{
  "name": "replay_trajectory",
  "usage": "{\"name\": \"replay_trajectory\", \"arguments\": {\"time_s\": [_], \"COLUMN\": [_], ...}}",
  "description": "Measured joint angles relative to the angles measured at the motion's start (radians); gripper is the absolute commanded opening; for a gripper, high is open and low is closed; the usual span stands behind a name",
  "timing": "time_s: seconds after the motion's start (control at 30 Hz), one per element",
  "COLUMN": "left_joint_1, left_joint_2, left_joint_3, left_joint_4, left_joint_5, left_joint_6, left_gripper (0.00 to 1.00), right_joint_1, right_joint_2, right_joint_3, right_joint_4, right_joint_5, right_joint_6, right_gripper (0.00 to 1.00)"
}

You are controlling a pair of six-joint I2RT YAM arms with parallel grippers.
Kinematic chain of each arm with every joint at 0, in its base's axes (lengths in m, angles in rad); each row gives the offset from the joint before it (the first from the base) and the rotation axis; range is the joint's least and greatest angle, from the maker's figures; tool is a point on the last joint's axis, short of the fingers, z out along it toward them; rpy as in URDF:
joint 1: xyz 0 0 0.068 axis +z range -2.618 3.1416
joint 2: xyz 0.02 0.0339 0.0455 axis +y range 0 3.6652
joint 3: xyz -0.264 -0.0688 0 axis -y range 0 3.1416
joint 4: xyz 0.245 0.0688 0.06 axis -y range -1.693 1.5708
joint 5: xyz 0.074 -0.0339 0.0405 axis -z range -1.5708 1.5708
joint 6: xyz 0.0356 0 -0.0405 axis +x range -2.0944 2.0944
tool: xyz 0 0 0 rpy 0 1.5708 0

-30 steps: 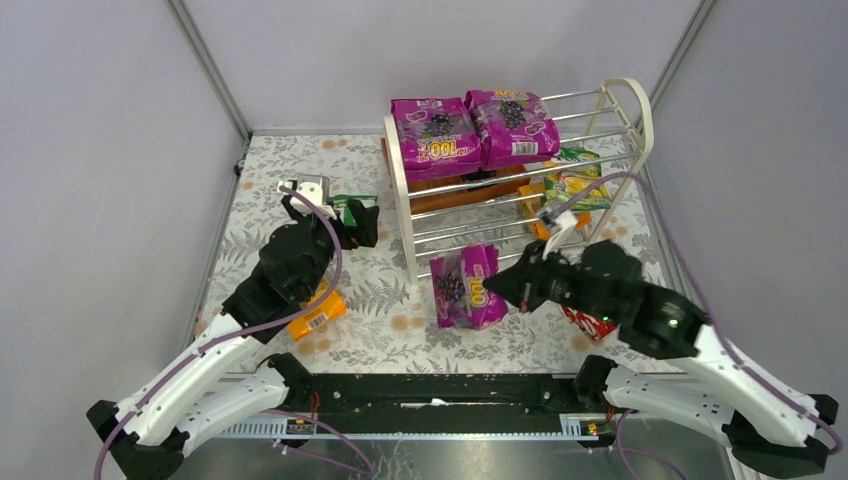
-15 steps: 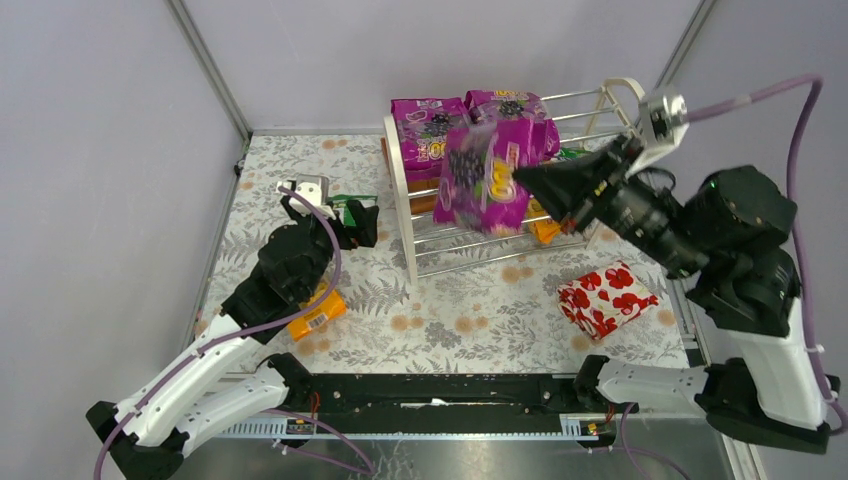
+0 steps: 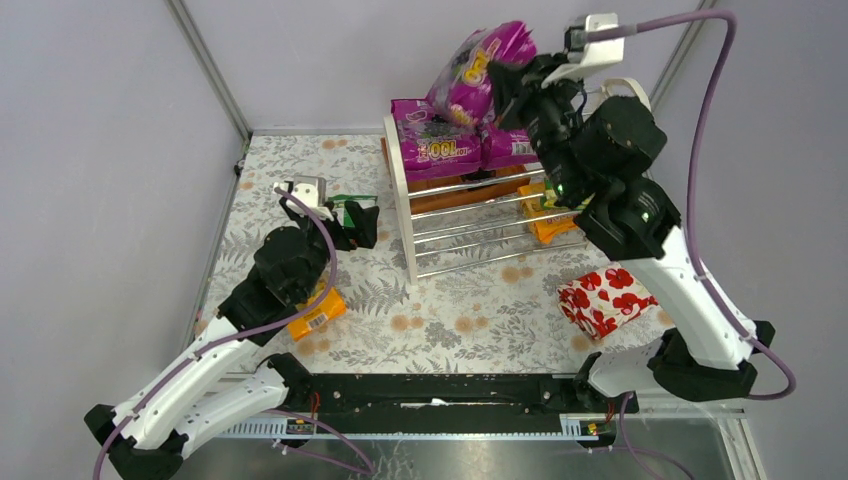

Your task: Place and organize the candy bags onto the shelf

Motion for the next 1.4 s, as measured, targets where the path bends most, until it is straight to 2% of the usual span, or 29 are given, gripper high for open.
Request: {"name": "replay_trajectory", "arguments": {"time_s": [0.37, 0.63, 0.87, 1.1, 1.23, 1.4], "left_joint_1": [0.001, 0.002, 0.002, 0.002, 0.002, 0.002], "left_joint_2": [-0.019, -0.031, -0.032, -0.032, -0.031, -0.031], "left_joint_3": [0.002, 0.002, 0.002, 0.002, 0.002, 0.002], "left_joint_4": [-0.010, -0.014, -0.014, -0.014, -0.014, -0.014], "left_joint_5": [0.016, 0.015, 0.015, 0.015, 0.016, 0.017], "left_joint_6": [-0.014, -0.014, -0.014, -0.014, -0.014, -0.014], "left_gripper": [0.99, 0.99, 0.99, 0.99, 0.99, 0.99], "right_joint_1": [-0.273, -0.444, -0.522, -0.521, -0.535, -0.598], "right_joint_2": [0.119, 0.117, 0.102, -0.068, -0.143, -0.184], "right_joint_3": [0.024, -0.171, -0.380, -0.548, -0.594, -0.603], "right_joint_4": [0.245, 0.401, 0.418, 0.423, 0.346, 0.218], "right_joint_5": [0.126, 0.203, 0.242, 0.293, 0.319, 0.279], "right_joint_6": [0.055, 0.168, 0.285, 0.421, 0.504, 0.627], "right_gripper": [0.00, 0.00, 0.00, 0.00, 0.00, 0.00]}}
